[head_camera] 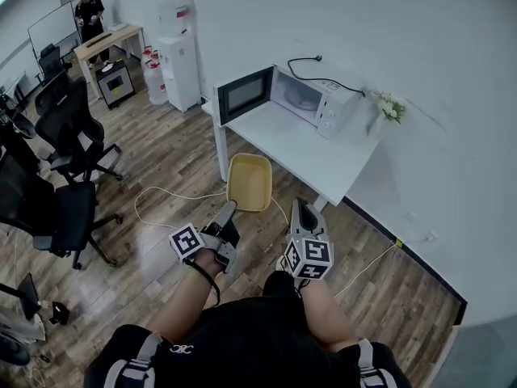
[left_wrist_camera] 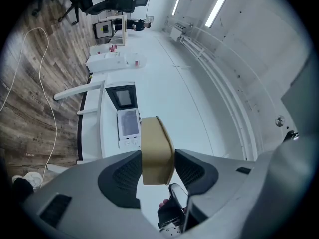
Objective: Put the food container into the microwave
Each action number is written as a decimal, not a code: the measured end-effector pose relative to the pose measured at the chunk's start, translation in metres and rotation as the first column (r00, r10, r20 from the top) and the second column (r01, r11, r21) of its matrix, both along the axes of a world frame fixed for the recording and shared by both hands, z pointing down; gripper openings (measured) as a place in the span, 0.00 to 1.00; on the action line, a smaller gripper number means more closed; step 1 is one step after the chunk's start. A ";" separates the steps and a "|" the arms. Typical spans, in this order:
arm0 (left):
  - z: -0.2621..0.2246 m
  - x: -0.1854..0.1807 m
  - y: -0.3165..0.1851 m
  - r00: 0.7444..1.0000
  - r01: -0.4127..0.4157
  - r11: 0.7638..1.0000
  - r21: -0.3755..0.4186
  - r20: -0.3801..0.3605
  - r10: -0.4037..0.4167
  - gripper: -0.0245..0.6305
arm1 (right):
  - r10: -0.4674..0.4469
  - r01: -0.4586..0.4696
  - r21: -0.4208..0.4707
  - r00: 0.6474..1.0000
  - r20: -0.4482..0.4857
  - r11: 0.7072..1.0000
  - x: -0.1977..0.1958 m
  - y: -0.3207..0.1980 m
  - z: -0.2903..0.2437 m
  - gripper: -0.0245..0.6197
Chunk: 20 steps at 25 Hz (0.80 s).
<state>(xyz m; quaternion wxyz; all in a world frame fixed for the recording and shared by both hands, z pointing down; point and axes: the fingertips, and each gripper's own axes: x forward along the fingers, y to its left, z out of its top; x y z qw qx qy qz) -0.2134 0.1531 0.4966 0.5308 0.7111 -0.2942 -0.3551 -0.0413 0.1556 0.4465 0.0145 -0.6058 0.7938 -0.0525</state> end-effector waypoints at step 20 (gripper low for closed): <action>0.009 0.060 -0.189 1.000 -0.012 1.000 -0.007 0.020 0.012 0.37 | -0.008 0.008 0.009 0.999 0.031 1.000 0.059 -0.193 0.012 0.05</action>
